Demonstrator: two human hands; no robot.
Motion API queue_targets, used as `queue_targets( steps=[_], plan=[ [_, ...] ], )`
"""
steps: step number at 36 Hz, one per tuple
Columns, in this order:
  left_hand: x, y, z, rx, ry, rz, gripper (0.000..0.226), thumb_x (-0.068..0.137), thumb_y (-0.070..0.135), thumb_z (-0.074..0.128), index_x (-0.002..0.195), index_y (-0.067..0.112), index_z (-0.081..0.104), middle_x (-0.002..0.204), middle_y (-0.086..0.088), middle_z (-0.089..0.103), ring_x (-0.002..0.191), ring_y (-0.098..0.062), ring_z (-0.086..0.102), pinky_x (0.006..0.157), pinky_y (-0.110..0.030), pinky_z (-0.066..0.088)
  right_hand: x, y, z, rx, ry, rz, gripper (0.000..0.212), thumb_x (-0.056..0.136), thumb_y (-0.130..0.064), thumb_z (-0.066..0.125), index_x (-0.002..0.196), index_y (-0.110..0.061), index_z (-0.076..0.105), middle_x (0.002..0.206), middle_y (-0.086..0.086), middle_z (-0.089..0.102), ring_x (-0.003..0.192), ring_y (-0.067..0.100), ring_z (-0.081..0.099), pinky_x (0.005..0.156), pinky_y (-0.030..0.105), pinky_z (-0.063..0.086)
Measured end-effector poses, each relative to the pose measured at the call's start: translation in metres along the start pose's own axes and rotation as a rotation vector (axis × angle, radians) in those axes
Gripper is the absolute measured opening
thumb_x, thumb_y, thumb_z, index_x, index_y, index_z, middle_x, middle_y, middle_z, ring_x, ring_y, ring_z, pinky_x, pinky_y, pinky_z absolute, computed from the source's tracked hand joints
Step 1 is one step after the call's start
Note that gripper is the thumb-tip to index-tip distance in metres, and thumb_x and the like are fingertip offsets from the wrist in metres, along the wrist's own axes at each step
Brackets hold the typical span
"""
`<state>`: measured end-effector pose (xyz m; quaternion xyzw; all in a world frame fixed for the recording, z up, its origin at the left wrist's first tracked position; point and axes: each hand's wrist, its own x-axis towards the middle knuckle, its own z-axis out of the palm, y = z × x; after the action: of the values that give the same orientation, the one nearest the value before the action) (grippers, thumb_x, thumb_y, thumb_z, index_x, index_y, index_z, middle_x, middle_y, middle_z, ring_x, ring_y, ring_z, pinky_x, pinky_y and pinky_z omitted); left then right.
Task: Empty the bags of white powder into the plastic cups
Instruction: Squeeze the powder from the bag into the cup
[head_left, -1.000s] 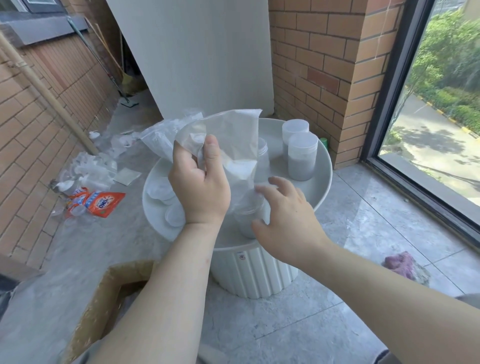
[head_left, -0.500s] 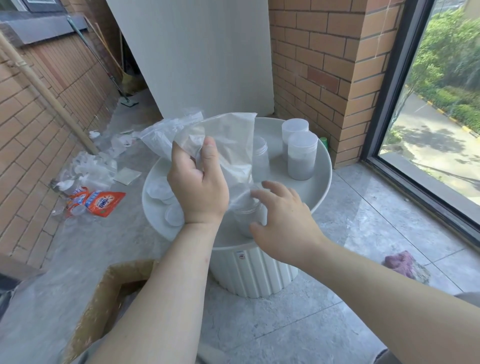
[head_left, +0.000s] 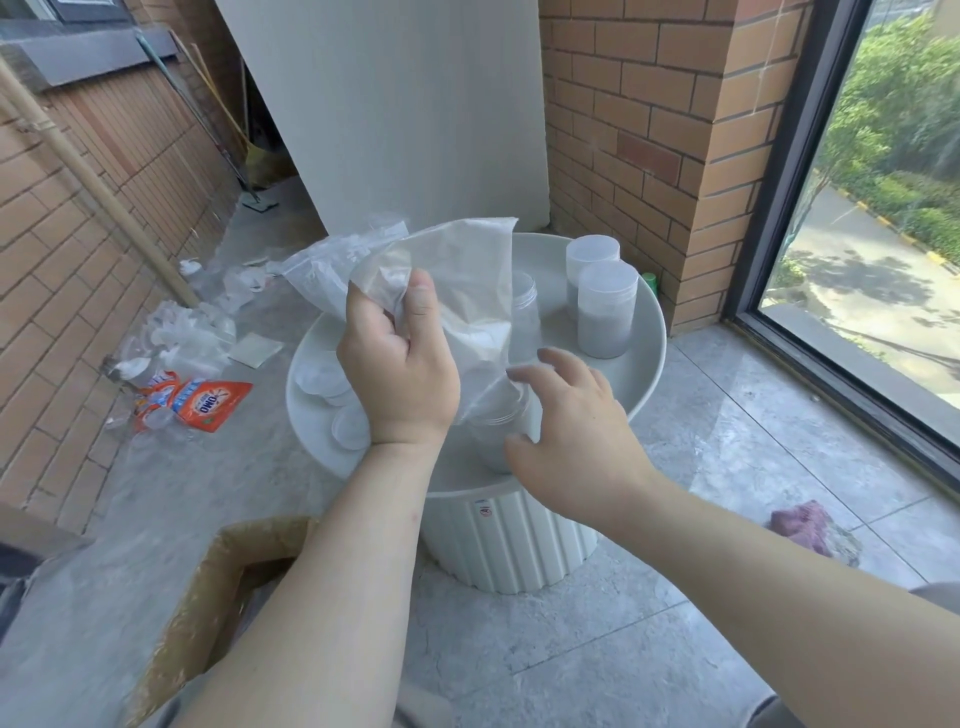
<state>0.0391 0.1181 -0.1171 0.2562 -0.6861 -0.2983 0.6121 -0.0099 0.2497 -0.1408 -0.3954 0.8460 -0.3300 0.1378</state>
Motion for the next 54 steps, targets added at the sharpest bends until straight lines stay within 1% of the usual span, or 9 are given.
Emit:
queue_targets(
  steps=[1, 5, 13, 17, 26, 33, 41, 45, 54],
  plan=[
    [-0.0002, 0.0006, 0.0, 0.0, 0.003, -0.002, 0.004, 0.098, 0.02, 0.057, 0.096, 0.016, 0.055, 0.076, 0.023, 0.057, 0.076, 0.017, 0.057, 0.069, -0.001, 0.037, 0.0001, 0.0002, -0.0001, 0.001, 0.009, -0.005, 0.063, 0.086, -0.021, 0.058, 0.146, -0.031, 0.045, 0.162, -0.001, 0.023, 0.149, 0.023, 0.018, 0.119, 0.044, 0.024],
    [0.0001, 0.0009, -0.0002, -0.004, 0.007, -0.006, 0.016, 0.098, 0.019, 0.057, 0.102, 0.003, 0.06, 0.078, 0.023, 0.056, 0.076, 0.017, 0.057, 0.069, -0.001, 0.037, 0.001, 0.0006, -0.0006, 0.002, 0.018, -0.011, 0.063, 0.086, -0.021, 0.059, 0.147, -0.03, 0.044, 0.162, -0.001, 0.023, 0.149, 0.023, 0.018, 0.119, 0.045, 0.025],
    [0.0005, -0.0006, 0.0007, -0.014, 0.002, 0.005, 0.025, 0.098, 0.02, 0.057, 0.102, -0.004, 0.06, 0.077, 0.022, 0.055, 0.075, 0.016, 0.057, 0.069, -0.003, 0.038, 0.0008, 0.0011, -0.0004, -0.007, 0.034, -0.03, 0.058, 0.087, -0.022, 0.059, 0.144, -0.028, 0.049, 0.161, -0.002, 0.027, 0.148, 0.023, 0.021, 0.118, 0.046, 0.026],
    [0.0006, -0.0004, 0.0005, -0.015, -0.004, -0.003, 0.024, 0.098, 0.019, 0.057, 0.099, -0.005, 0.059, 0.075, 0.022, 0.055, 0.075, 0.016, 0.056, 0.068, -0.002, 0.036, 0.0014, 0.0014, -0.0006, 0.01, 0.073, -0.026, 0.059, 0.087, -0.022, 0.06, 0.144, -0.028, 0.048, 0.161, 0.0, 0.027, 0.148, 0.024, 0.02, 0.118, 0.046, 0.027],
    [0.0004, 0.0022, 0.0003, 0.004, 0.005, -0.001, 0.022, 0.099, 0.019, 0.057, 0.099, -0.002, 0.06, 0.074, 0.022, 0.055, 0.074, 0.016, 0.057, 0.068, -0.002, 0.037, 0.0009, 0.001, -0.0003, -0.034, 0.039, -0.029, 0.056, 0.087, -0.022, 0.058, 0.142, -0.029, 0.05, 0.161, -0.002, 0.027, 0.148, 0.023, 0.02, 0.116, 0.045, 0.027],
    [0.0, 0.0016, 0.0001, 0.005, 0.009, 0.002, 0.025, 0.099, 0.018, 0.057, 0.1, -0.007, 0.06, 0.074, 0.022, 0.054, 0.074, 0.017, 0.056, 0.068, -0.001, 0.036, 0.0013, 0.0007, -0.0021, -0.017, 0.05, -0.021, 0.056, 0.087, -0.023, 0.058, 0.142, -0.031, 0.05, 0.16, -0.004, 0.027, 0.148, 0.022, 0.02, 0.116, 0.044, 0.026],
    [0.0007, -0.0007, -0.0006, -0.002, 0.02, 0.002, 0.025, 0.098, 0.019, 0.057, 0.099, -0.006, 0.059, 0.071, 0.02, 0.054, 0.071, 0.013, 0.057, 0.067, -0.003, 0.036, 0.0013, 0.0006, -0.0022, -0.055, 0.027, -0.031, 0.054, 0.087, -0.023, 0.058, 0.14, -0.032, 0.053, 0.161, -0.004, 0.027, 0.148, 0.023, 0.019, 0.115, 0.045, 0.026],
    [0.0003, 0.0012, -0.001, 0.011, 0.017, 0.004, 0.01, 0.099, 0.017, 0.057, 0.093, 0.008, 0.057, 0.072, 0.02, 0.054, 0.072, 0.014, 0.057, 0.067, -0.002, 0.036, 0.0013, 0.0007, -0.0013, -0.034, 0.047, -0.03, 0.059, 0.087, -0.024, 0.059, 0.144, -0.031, 0.047, 0.161, -0.003, 0.025, 0.148, 0.024, 0.018, 0.116, 0.045, 0.025],
    [0.0, 0.0024, -0.0006, 0.012, 0.015, 0.017, 0.009, 0.099, 0.017, 0.057, 0.091, 0.014, 0.052, 0.075, 0.02, 0.055, 0.074, 0.015, 0.057, 0.068, -0.002, 0.037, 0.003, 0.003, 0.0006, -0.047, 0.036, -0.033, 0.054, 0.087, -0.023, 0.059, 0.141, -0.031, 0.052, 0.16, -0.004, 0.028, 0.148, 0.023, 0.019, 0.116, 0.045, 0.026]
  ],
)
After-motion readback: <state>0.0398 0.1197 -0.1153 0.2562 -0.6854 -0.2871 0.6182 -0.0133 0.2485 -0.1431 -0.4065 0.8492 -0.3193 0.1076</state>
